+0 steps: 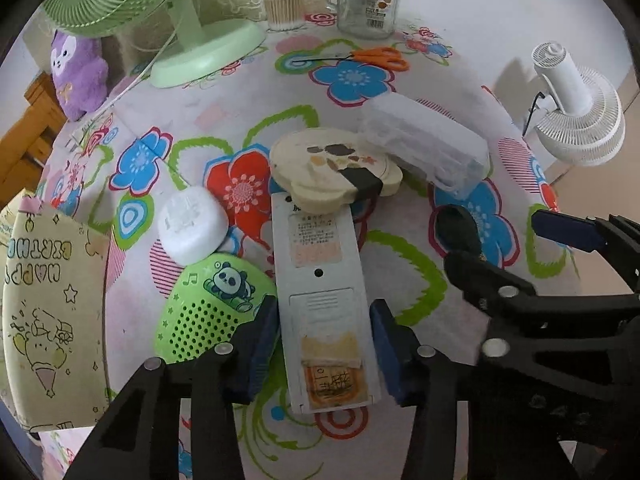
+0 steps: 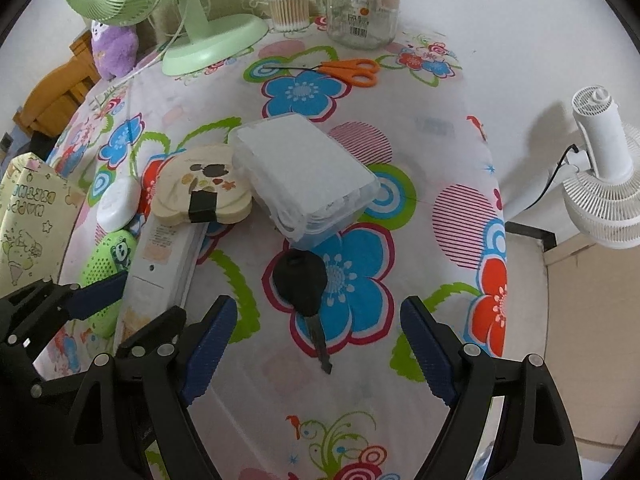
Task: Organize rigid objects
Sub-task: 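Grasp the white labeled remote with the left tool while the right tool grasps the black car key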
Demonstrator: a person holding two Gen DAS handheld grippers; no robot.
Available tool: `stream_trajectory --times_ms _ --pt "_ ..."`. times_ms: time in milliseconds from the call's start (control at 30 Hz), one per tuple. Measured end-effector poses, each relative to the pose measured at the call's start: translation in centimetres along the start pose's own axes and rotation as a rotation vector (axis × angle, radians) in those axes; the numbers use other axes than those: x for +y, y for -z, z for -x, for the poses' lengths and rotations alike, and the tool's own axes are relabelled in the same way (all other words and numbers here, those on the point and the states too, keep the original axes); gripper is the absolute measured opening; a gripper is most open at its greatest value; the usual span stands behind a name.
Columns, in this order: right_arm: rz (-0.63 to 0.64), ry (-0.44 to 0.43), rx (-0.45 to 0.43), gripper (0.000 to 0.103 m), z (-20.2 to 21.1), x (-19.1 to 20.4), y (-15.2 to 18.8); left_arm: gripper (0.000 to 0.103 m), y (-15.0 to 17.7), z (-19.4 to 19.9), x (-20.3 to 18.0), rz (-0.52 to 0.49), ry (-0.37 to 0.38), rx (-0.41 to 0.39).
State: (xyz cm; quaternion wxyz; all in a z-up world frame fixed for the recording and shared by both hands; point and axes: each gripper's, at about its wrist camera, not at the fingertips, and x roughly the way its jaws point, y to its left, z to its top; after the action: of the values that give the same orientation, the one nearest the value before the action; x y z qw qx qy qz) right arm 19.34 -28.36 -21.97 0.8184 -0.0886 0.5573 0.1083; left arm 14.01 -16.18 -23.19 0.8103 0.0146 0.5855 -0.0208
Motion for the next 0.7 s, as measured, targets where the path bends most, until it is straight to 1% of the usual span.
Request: stream_trajectory --times_ms 133,200,267,367,433,567,600,633,667,700 --pt "-0.006 0.001 0.012 0.085 -0.8 -0.1 -0.2 0.047 -0.3 -0.2 -0.2 -0.019 -0.017 0.0" --pt "-0.014 -0.004 0.022 0.08 -1.3 -0.2 -0.4 0.047 -0.6 -0.3 -0.3 -0.028 -0.022 0.001" --pt "-0.028 -0.005 0.032 0.078 -1.8 -0.4 -0.5 0.047 -0.8 -0.4 -0.4 -0.039 -0.03 0.001" --pt "-0.034 0.003 0.019 0.077 -1.9 -0.5 -0.7 0.048 -1.2 -0.6 -0.4 -0.051 -0.042 -0.008" --pt "-0.032 0.015 0.016 0.072 -1.9 -0.4 -0.9 0.048 -1.5 -0.8 -0.6 -0.063 -0.05 -0.012" --pt "-0.002 0.053 0.009 0.056 -1.9 0.0 -1.0 0.05 -1.6 -1.0 -0.9 -0.084 -0.065 -0.019" --pt "0.002 0.053 0.007 0.049 -1.9 0.1 -1.0 0.05 -1.7 -1.0 -0.9 -0.086 -0.069 -0.021" --pt "0.006 0.052 0.006 0.044 -1.8 0.2 -1.0 0.048 -1.7 -0.9 -0.9 -0.084 -0.069 -0.022" --pt "0.009 0.051 0.004 0.036 -1.8 0.3 -0.9 0.047 -1.7 -0.9 -0.8 -0.086 -0.069 -0.021" --pt "0.009 0.044 0.004 0.035 -1.7 0.4 -0.9 0.047 -1.7 -0.9 -0.7 -0.083 -0.062 -0.017"
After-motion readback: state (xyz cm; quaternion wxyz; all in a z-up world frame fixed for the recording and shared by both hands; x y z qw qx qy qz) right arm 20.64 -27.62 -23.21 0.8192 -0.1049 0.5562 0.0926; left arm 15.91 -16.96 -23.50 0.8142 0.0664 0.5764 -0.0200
